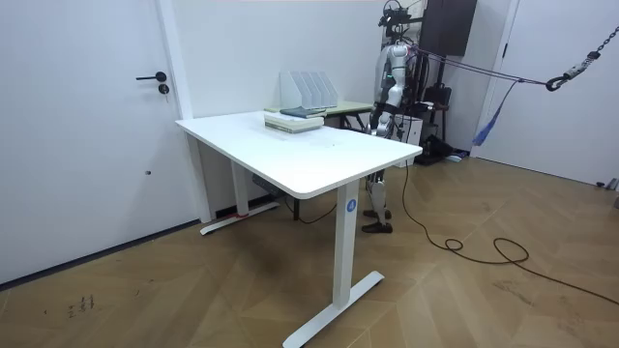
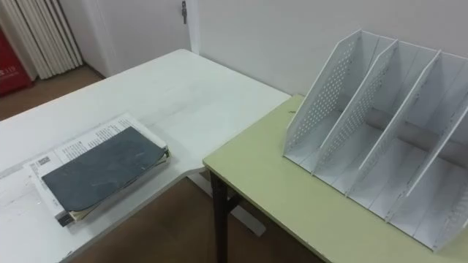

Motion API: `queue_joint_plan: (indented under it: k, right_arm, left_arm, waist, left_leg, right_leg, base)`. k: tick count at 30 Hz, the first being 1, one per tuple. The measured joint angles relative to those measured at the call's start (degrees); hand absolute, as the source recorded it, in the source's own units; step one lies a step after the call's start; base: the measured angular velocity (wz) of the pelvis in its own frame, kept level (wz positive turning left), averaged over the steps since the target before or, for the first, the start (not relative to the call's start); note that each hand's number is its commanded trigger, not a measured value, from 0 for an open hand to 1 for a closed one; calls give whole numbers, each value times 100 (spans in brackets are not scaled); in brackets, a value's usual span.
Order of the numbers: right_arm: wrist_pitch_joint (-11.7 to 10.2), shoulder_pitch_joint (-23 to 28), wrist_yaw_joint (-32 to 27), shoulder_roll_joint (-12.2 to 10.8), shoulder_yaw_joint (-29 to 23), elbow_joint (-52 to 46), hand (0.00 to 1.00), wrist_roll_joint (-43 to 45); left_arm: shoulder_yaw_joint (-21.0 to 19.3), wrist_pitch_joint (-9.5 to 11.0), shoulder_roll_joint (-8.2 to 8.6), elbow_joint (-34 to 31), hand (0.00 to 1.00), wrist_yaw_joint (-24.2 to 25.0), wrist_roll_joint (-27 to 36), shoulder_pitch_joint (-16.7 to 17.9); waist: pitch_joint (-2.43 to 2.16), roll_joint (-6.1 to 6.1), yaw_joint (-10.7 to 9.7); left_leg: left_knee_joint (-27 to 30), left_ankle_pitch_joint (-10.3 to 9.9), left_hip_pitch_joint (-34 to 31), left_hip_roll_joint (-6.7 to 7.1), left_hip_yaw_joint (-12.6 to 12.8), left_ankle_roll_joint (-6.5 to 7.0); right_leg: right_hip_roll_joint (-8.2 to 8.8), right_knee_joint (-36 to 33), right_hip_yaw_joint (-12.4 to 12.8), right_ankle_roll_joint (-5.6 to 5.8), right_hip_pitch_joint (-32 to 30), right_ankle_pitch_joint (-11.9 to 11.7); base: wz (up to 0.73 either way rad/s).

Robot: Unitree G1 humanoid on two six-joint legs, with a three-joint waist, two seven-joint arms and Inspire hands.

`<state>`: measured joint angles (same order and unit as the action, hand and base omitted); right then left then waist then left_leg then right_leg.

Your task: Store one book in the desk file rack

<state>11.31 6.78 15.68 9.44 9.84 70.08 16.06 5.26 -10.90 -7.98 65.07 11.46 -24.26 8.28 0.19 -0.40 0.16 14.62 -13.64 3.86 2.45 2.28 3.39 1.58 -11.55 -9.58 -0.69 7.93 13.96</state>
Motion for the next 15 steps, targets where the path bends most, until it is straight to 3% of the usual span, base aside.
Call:
queue_joint_plan:
  k: [5,15]
  right_arm:
    - [10,6,-46,-73,-57,0,0,231]
    - [23,9,-52,-80,-124,18,0,247]
  left_arm:
    - [0,-13,81,0,0,56,-16,119]
    - [-208,-34,77,1,0,36,-28,152]
  waist:
    - [1,-20,7]
    - [-4,-34,14]
  left_leg:
    - [1,0,20,2,0,0]
    - [-21,0,68,7,-28,1]
  right_leg:
    - [0,-5,3,1,10,1]
    - [-11,-11,10,2,35,1]
  base:
    - [0]
    - [0]
